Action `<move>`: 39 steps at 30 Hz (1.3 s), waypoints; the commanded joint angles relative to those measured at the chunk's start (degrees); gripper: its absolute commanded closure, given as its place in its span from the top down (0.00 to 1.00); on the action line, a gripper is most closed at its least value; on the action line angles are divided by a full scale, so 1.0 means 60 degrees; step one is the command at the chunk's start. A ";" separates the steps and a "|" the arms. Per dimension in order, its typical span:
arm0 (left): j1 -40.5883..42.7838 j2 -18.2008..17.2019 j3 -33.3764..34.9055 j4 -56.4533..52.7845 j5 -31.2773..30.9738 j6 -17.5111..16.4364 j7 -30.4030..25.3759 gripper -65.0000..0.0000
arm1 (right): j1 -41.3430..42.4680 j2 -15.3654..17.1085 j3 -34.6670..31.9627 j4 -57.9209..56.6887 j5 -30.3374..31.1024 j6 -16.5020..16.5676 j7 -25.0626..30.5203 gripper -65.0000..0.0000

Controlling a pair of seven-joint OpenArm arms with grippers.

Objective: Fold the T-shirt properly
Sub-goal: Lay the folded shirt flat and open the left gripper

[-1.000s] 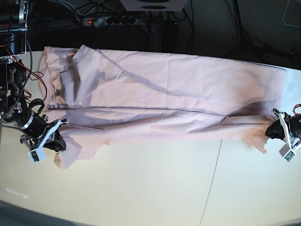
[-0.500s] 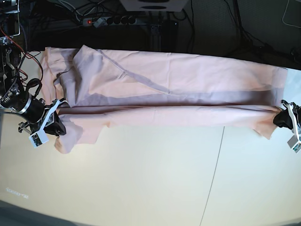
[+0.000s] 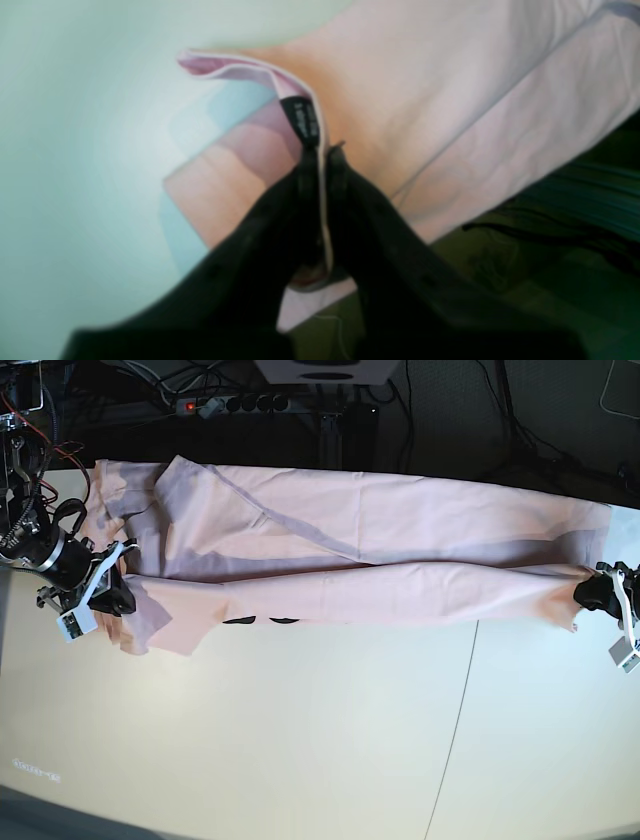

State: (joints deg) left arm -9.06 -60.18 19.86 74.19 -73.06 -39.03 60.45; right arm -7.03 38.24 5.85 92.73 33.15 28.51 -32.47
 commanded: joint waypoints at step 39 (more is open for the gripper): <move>0.0557 -0.0397 -0.3031 0.0095 -0.0361 -0.0162 -0.0295 0.44 | -0.1111 -0.1162 0.3566 0.1035 0.1104 0.0685 0.0339 0.55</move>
State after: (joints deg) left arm -4.78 -60.82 2.52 74.26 -74.32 -39.03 59.55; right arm -14.28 30.30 26.68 98.02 38.79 28.51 -31.75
